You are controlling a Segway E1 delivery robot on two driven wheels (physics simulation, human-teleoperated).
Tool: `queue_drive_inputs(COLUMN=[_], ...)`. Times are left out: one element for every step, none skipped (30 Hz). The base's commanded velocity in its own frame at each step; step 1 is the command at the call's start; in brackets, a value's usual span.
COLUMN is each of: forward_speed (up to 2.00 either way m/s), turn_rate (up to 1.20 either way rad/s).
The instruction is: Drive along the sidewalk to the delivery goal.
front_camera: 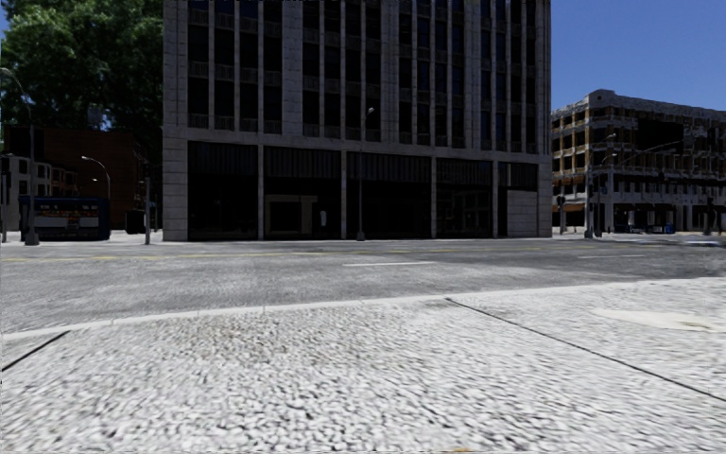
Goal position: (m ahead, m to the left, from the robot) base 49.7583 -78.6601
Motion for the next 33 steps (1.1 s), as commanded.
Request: queue_drive_inputs(forward_speed=[1.23,1.23,1.23,1.23,1.23,1.23,1.23,1.23,1.23,1.23,1.23,1.23,1.23,1.23,1.23,1.23,1.23,1.22,1.22,1.22,1.22,1.22,1.22,1.22,1.22,1.22,1.22,1.22,1.22,1.22,1.22,1.22,1.22], turn_rate=[-1.07,-1.07,-1.07,-1.07,-1.07,-1.07,-1.07,-1.07,-1.07,-1.07,-1.07,-1.07,-1.07,-1.06,-1.0,-0.83,-0.83,-0.7,-0.64,-0.59,-0.57,-0.57,-0.57,-0.56,-0.56,-0.56,-0.56,-0.56,-0.56,-0.56,-0.56,-0.58,-0.66])
